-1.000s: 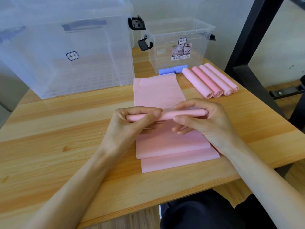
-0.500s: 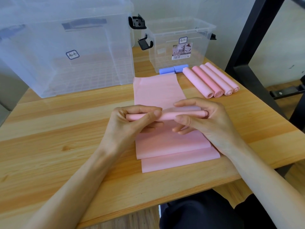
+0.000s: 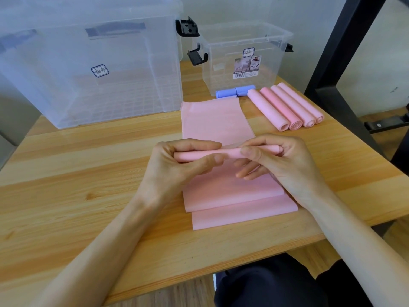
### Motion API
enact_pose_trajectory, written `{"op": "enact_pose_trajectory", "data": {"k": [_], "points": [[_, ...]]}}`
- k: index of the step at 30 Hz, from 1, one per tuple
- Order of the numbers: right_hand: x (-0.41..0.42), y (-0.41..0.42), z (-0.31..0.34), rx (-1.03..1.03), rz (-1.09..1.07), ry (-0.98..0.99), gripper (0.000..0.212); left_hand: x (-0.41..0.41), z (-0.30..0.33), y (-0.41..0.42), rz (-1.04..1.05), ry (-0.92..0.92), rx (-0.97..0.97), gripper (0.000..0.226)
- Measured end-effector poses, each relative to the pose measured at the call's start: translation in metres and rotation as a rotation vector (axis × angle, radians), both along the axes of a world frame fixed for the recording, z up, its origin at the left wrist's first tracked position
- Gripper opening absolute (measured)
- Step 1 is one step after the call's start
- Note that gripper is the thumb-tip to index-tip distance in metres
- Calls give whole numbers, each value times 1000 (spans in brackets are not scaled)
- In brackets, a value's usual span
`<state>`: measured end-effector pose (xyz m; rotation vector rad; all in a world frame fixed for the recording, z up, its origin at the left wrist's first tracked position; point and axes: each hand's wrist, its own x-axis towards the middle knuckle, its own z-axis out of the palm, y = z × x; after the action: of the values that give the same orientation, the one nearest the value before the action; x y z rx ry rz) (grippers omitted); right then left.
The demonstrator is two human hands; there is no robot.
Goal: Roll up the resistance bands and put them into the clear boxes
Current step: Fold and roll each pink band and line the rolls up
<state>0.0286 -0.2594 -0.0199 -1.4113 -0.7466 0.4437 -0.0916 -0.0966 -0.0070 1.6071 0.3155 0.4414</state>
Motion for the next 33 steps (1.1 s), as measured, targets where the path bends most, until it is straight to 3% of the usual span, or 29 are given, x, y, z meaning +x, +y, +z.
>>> {"op": "enact_pose_trajectory", "data": {"k": [4,10,19,26,33], "points": [[-1,0,1,4,34,-1,34,1,0,-2,12,15,-40,11],[-1,0,0,48,7,-17,22,2,0,-2,-5,16,-45,18],[-2,-3,1,29,-14,-32,18,0,0,-2,-6,-18,-30,20],[-2,-1,1,70,-32,-18,21,3,-1,-4,-4,13,-42,9],[-3,-1,1,69,-18,-6,22,2,-1,-5,3,14,-45,16]]}}
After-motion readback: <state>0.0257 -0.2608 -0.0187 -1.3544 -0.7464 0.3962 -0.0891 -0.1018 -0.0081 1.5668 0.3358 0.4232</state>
